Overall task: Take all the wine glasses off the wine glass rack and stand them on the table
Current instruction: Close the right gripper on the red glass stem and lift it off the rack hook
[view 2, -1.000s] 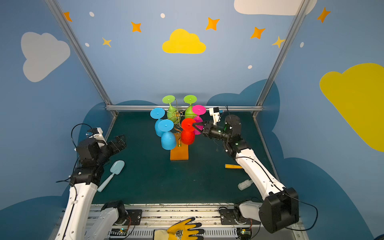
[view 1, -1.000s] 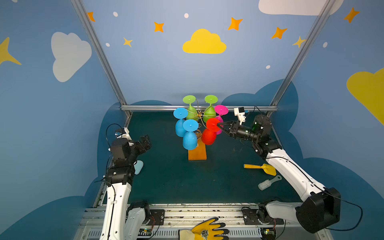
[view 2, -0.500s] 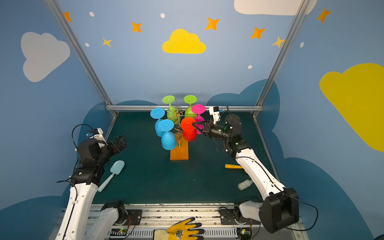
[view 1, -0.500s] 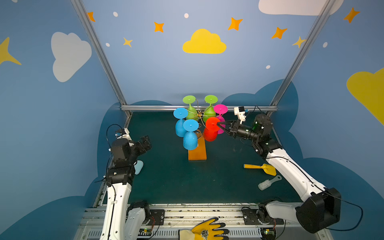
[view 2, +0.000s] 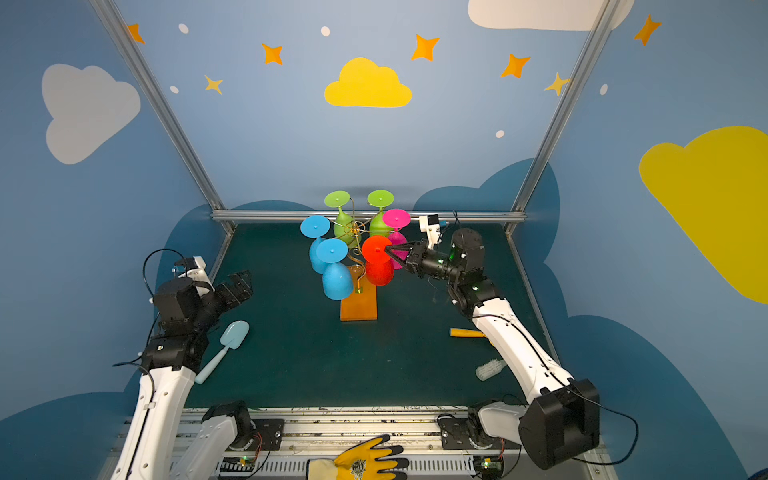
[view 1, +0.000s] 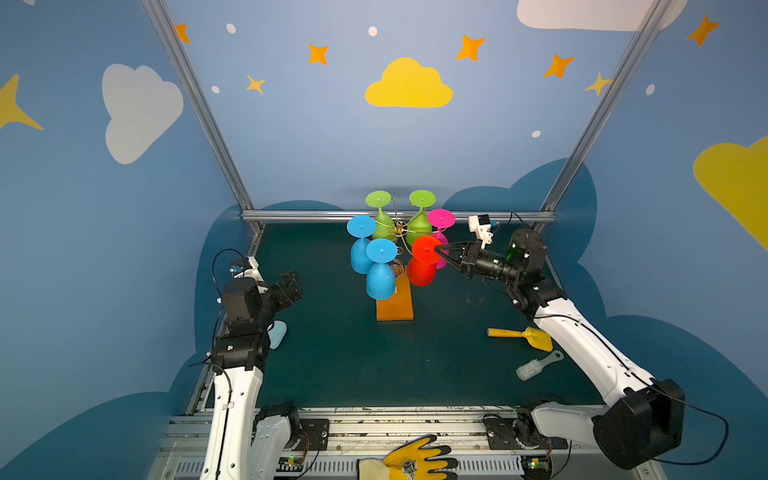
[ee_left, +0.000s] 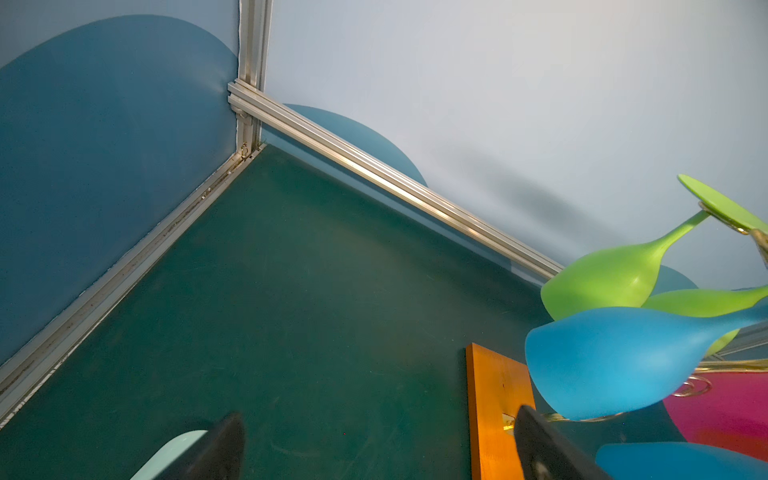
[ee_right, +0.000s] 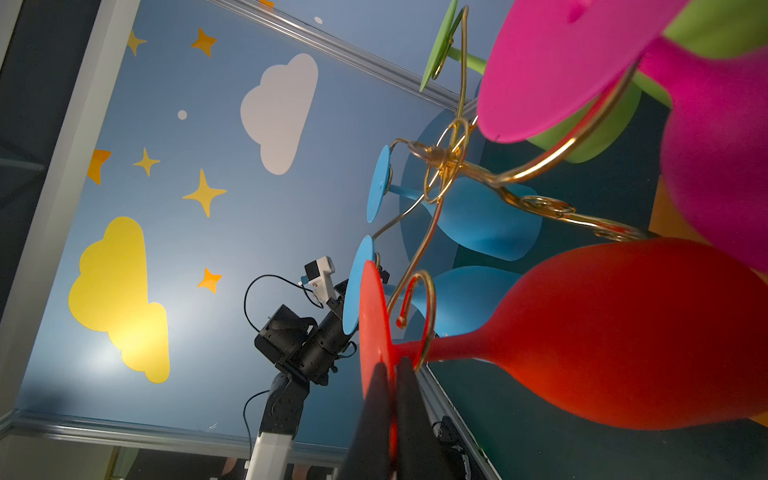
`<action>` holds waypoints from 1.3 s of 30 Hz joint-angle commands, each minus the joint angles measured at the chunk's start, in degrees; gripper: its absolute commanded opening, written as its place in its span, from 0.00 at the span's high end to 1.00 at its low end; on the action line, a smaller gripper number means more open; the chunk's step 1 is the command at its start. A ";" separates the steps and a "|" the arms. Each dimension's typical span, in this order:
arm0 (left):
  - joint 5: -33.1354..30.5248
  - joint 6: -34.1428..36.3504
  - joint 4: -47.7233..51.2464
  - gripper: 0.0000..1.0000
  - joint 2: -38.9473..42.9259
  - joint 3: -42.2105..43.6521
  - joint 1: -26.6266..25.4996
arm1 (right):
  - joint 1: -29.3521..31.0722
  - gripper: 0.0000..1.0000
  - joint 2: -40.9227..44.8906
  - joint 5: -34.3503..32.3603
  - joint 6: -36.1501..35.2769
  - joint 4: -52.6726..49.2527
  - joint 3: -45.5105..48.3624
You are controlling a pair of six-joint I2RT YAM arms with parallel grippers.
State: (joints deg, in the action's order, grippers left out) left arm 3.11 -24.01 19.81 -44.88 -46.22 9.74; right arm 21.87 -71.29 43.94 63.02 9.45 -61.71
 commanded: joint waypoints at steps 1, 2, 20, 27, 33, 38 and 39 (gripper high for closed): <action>0.51 -0.33 -0.91 0.01 0.50 0.39 0.20 | 0.24 1.00 2.79 -0.91 -2.68 -1.58 0.39; 0.54 -0.32 -0.97 0.01 0.50 0.40 0.20 | 0.28 1.00 3.07 -1.12 -3.23 -2.19 0.28; 0.42 -0.77 -1.18 0.01 0.70 0.69 0.23 | 1.35 1.00 2.16 -0.57 -2.73 -1.98 -1.09; 0.31 -0.71 -1.23 0.01 0.76 0.70 0.21 | 3.13 1.00 1.13 -0.77 -2.47 -1.63 -1.97; 0.23 -0.86 -1.24 0.01 0.76 0.74 0.26 | 4.60 1.00 -0.38 -0.99 -2.16 -0.58 -2.92; 0.20 -0.84 -1.18 0.01 0.85 0.76 0.24 | 5.12 1.00 -1.49 -1.79 -2.16 -0.14 -3.97; 0.17 -0.86 -1.19 0.01 0.83 0.74 0.26 | 5.25 1.00 -1.76 -1.96 -2.12 0.11 -4.21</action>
State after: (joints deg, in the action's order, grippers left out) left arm 3.16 -24.86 19.66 -44.84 -45.95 9.74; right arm 26.52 -72.62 41.76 60.86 7.90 -63.59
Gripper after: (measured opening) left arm 0.994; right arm 0.049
